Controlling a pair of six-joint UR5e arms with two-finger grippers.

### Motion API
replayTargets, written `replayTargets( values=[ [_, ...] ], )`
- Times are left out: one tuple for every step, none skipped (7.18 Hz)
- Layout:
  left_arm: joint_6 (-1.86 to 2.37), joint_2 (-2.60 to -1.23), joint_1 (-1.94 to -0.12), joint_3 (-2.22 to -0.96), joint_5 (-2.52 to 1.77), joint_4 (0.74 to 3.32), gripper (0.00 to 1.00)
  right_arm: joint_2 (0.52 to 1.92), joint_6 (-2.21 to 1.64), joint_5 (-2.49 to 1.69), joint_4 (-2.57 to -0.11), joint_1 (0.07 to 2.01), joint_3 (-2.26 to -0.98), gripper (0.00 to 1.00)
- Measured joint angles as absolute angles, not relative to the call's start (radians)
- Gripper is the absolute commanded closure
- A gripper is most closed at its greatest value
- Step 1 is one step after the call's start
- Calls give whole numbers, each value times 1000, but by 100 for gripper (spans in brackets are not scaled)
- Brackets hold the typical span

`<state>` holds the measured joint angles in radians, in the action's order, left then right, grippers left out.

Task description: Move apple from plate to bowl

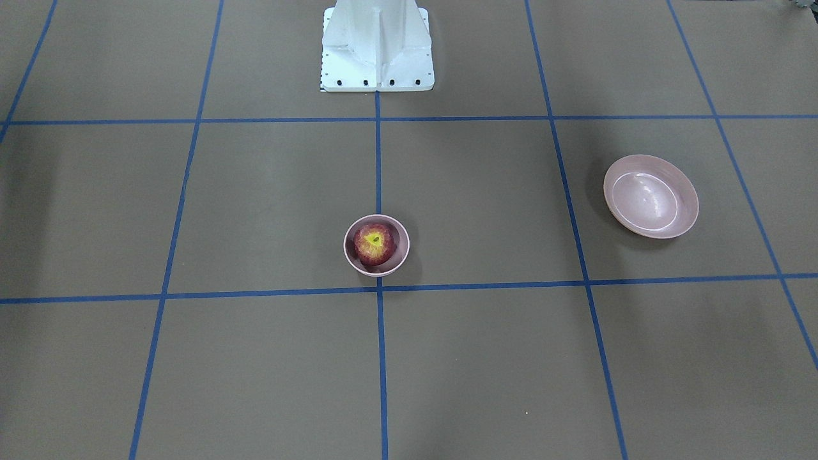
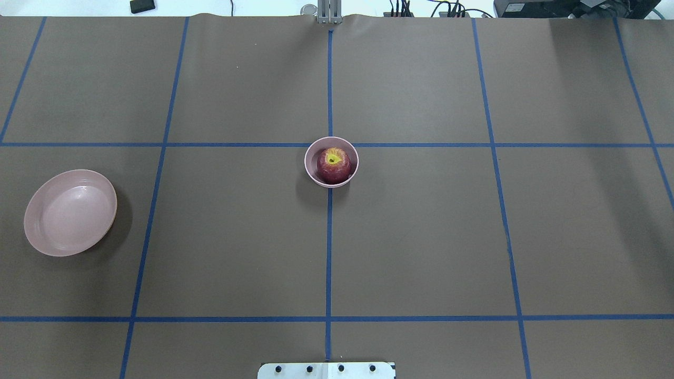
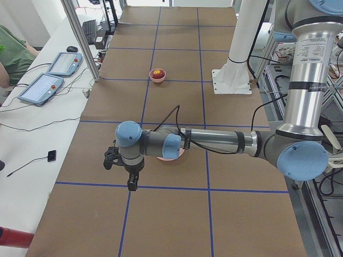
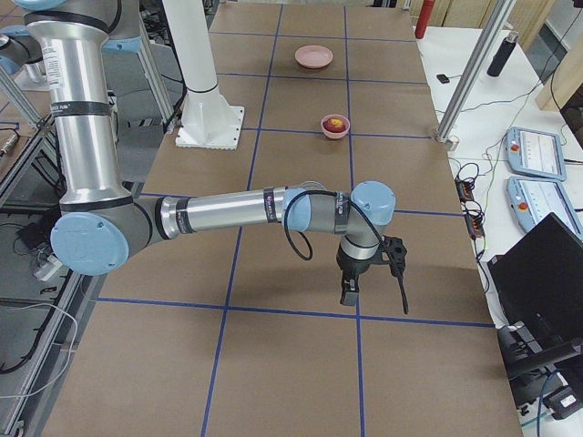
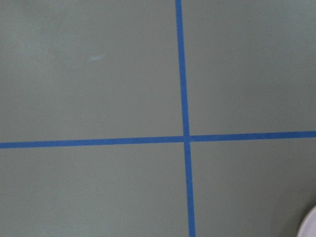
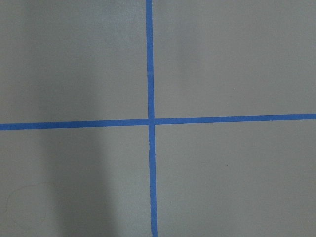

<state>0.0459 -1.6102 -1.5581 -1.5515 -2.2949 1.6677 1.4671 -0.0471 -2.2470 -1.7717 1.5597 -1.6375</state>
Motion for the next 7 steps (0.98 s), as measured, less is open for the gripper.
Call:
replayTargets(
  values=[
    [50, -1599, -1559, -1560, -2298, 1681, 1, 1469, -79, -2248, -1771, 1559, -1637, 0],
    [52, -1592, -1560, -1587, -2302, 1660, 1, 1470, -105, -2250, -1769, 1557, -1635, 0],
    [53, -1585, -1560, -1639, -2305, 1595, 1, 1471, -116, -2251, -1764, 1551, -1632, 0],
    [53, -1574, -1561, -1693, -2306, 1527, 1, 1472, -121, -2256, -1761, 1537, -1629, 0],
    [52, -1559, -1560, -1730, -2307, 1491, 1, 1474, -122, -2268, -1759, 1523, -1628, 0],
    [52, -1551, -1559, -1745, -2307, 1477, 1, 1478, -119, -2278, -1757, 1516, -1628, 0],
    [52, -1548, -1558, -1749, -2306, 1472, 1, 1486, -113, -2282, -1756, 1513, -1631, 0]
  ],
)
